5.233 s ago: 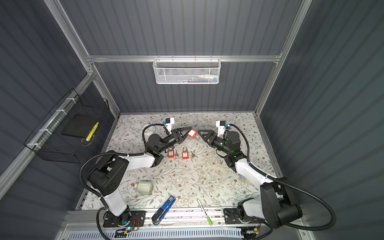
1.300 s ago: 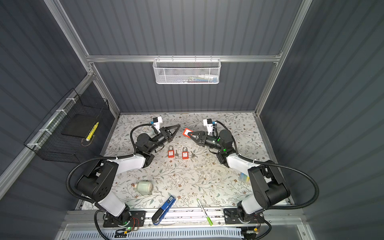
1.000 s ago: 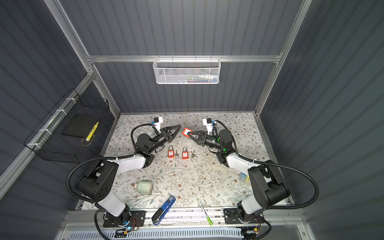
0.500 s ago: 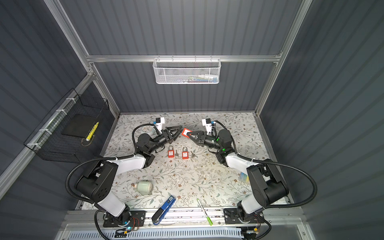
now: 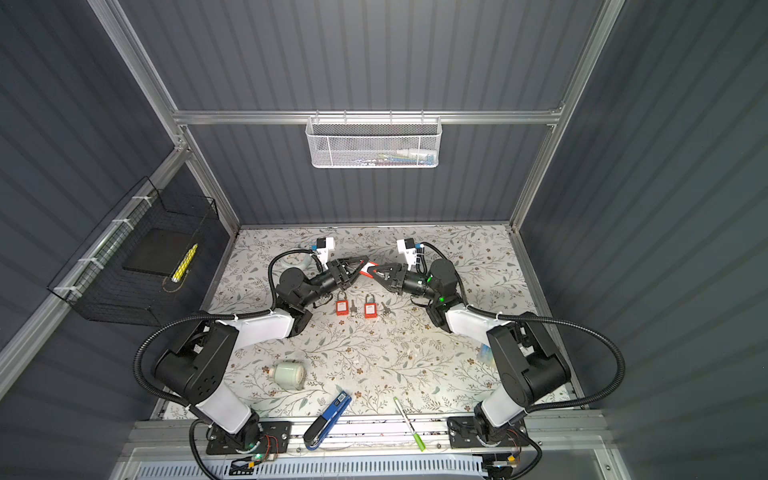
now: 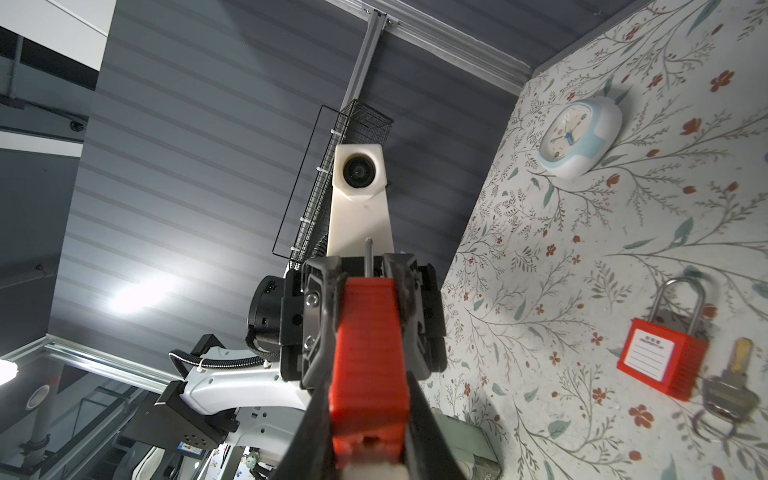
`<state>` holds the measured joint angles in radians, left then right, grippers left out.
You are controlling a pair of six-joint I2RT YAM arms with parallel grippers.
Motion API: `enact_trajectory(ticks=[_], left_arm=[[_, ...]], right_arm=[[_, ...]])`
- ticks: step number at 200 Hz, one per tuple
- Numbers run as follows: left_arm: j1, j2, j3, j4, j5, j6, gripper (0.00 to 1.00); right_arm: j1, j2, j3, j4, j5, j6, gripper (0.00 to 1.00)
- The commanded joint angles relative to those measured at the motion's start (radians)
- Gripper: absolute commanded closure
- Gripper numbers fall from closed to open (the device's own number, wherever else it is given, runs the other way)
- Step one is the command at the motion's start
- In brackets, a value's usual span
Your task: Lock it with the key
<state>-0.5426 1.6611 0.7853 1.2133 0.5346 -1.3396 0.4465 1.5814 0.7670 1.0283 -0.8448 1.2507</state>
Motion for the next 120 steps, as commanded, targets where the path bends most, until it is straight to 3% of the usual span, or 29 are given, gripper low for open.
enact_trajectory(ticks=[1,29,47,54,120], left_arm=[[-0.008,0.011,0.025,0.039,0.021,0.020,0.83],[-0.007,0.004,0.019,0.039,0.017,0.024,0.99],[-0.008,-0.005,0.012,0.037,0.009,0.029,1.00],[-0.006,-0.009,0.009,0.033,0.006,0.031,1.00],[-0.005,-0.014,0.009,0.031,0.009,0.032,1.00]], right_arm=[[0.004,0.009,0.029,0.039,-0.011,0.005,0.97],[0.004,0.003,0.025,0.035,-0.010,-0.001,0.95],[0.003,-0.010,0.017,0.011,0.003,-0.019,0.71],[0.001,-0.017,0.014,-0.001,0.006,-0.026,0.66],[-0.048,-0.077,-0.053,-0.002,-0.005,-0.027,0.57]])
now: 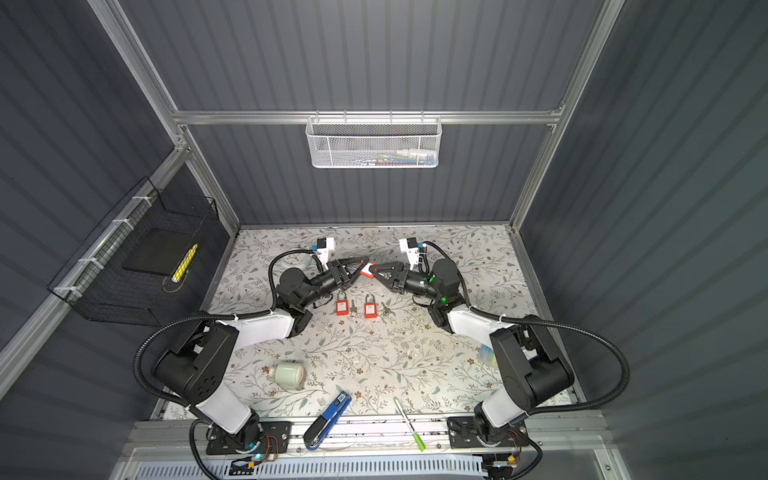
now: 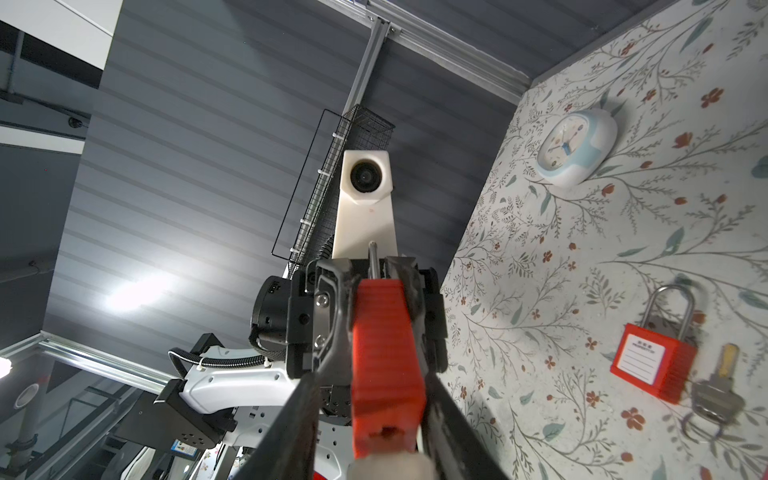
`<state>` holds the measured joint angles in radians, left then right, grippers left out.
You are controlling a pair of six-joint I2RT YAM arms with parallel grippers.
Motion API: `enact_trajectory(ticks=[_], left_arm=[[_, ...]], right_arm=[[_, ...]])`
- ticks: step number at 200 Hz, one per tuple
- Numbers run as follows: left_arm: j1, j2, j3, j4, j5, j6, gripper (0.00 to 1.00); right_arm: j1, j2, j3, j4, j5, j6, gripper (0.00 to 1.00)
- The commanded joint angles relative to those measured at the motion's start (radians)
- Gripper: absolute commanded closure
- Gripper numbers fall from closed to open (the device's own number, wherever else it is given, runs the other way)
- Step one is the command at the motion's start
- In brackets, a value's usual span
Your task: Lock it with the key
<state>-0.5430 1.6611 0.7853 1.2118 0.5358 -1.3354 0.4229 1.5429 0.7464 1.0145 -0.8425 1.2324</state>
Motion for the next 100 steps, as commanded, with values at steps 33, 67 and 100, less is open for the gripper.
enact_trajectory(ticks=[33,67,100], left_arm=[[-0.005,-0.011,0.012,0.033,0.009,0.026,1.00],[-0.005,-0.011,0.014,0.032,0.009,0.026,1.00],[-0.004,-0.013,0.011,0.031,0.007,0.028,1.00]], right_arm=[[-0.047,-0.065,-0.059,-0.002,-0.014,-0.016,0.56],[-0.049,-0.062,-0.065,-0.016,-0.017,-0.025,0.55],[-0.047,-0.038,-0.078,-0.016,-0.018,-0.027,0.55]])
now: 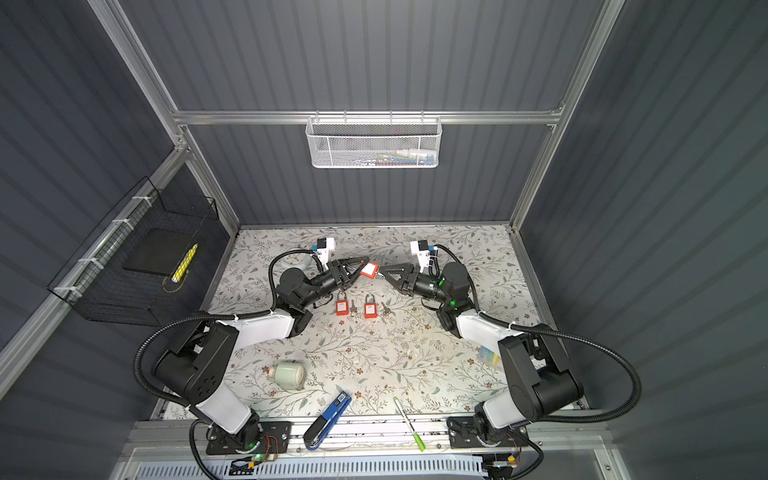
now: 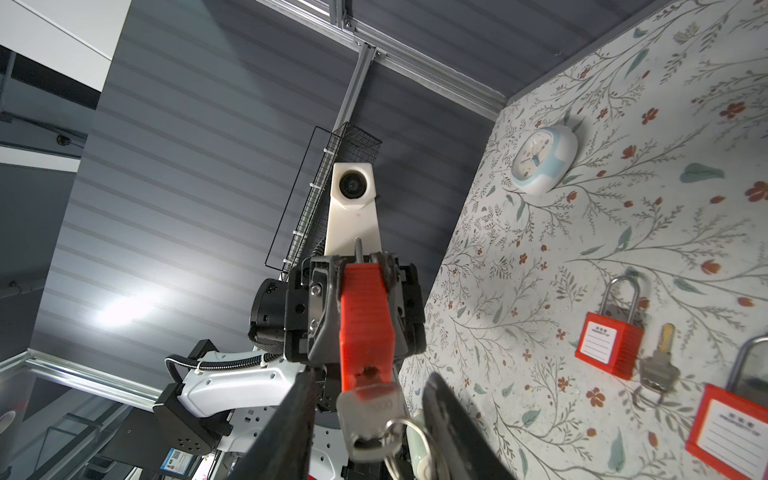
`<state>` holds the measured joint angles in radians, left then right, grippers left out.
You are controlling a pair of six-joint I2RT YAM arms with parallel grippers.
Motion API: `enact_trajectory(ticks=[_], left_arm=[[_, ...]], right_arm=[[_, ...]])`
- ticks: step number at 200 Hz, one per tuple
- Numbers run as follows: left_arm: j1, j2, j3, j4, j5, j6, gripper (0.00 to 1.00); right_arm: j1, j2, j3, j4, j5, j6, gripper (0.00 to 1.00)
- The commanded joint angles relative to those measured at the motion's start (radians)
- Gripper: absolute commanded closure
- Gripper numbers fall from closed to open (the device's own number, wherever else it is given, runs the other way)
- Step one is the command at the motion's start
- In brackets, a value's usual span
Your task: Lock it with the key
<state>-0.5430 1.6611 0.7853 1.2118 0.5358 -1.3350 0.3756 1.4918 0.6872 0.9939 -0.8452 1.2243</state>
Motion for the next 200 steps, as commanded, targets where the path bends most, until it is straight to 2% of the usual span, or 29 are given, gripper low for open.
enact_trajectory(ticks=[1,32,96,150,200], left_arm=[[-0.004,-0.013,0.012,0.031,0.007,0.027,1.00],[-0.004,-0.015,0.013,0.024,0.007,0.031,1.00],[-0.003,-0.014,0.012,0.022,0.005,0.031,1.00],[-0.002,-0.014,0.014,0.020,0.008,0.030,1.00],[-0.003,-0.012,0.016,0.017,0.010,0.029,1.00]], right_arm=[[0.000,0.014,-0.020,0.005,-0.015,-0.020,0.55],[0.013,0.013,-0.028,-0.059,-0.017,-0.071,0.55],[0.040,-0.080,0.048,-0.593,0.051,-0.407,0.52],[0.036,-0.152,0.082,-0.800,0.075,-0.557,0.42],[-0.012,-0.215,0.138,-1.011,0.084,-0.702,0.37]])
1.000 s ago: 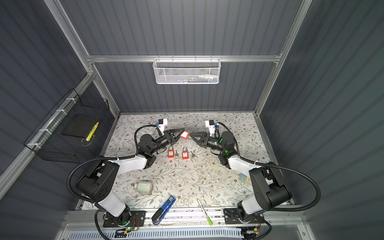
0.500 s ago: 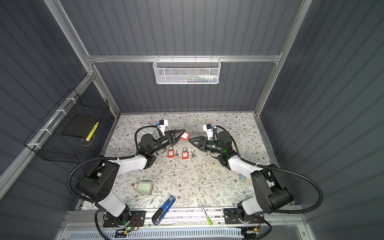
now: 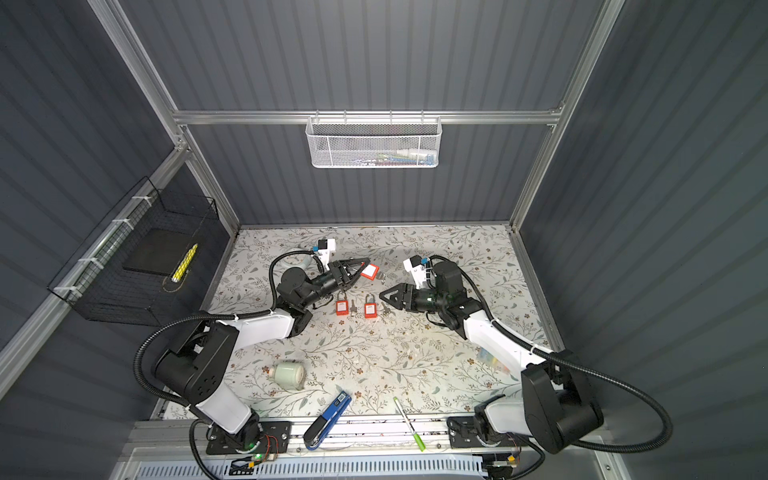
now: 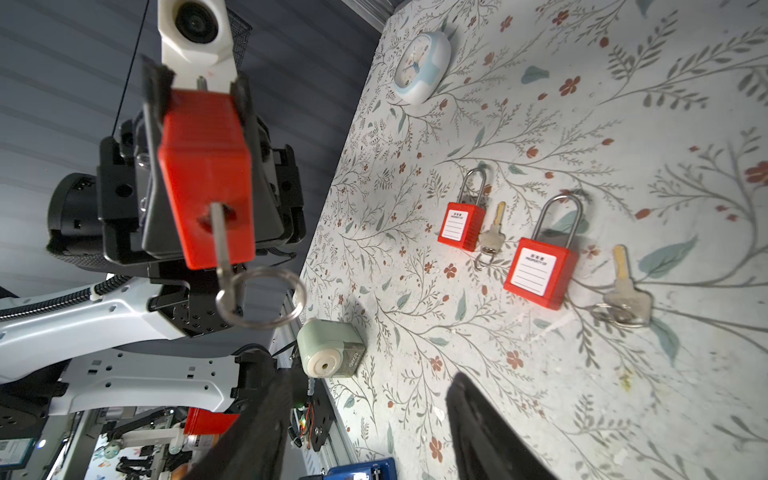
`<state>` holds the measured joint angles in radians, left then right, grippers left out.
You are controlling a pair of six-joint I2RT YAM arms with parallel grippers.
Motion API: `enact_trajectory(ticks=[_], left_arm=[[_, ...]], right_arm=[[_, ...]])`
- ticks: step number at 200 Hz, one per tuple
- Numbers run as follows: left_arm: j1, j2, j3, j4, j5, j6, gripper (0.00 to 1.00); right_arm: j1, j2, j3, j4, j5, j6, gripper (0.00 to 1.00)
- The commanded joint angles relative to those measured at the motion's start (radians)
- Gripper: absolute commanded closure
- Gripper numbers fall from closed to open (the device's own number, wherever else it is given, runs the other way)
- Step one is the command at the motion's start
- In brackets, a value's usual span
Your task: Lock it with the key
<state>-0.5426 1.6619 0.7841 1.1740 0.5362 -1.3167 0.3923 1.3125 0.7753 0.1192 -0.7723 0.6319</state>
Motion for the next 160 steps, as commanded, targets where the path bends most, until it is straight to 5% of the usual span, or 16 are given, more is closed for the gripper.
enact_trajectory(ticks=[1,66,160], left_arm=[[-0.002,-0.013,0.018,0.056,0.010,0.010,1.00],[-0.003,-0.008,0.023,0.055,0.011,0.009,1.00],[-0.003,-0.008,0.026,0.055,0.011,0.007,1.00]], right_arm=[[-0.029,-0.036,0.051,-0.140,0.011,-0.111,0.37],[-0.079,-0.037,0.069,0.032,-0.064,0.031,0.39],[-0.078,0.061,0.060,0.391,-0.139,0.296,0.64]])
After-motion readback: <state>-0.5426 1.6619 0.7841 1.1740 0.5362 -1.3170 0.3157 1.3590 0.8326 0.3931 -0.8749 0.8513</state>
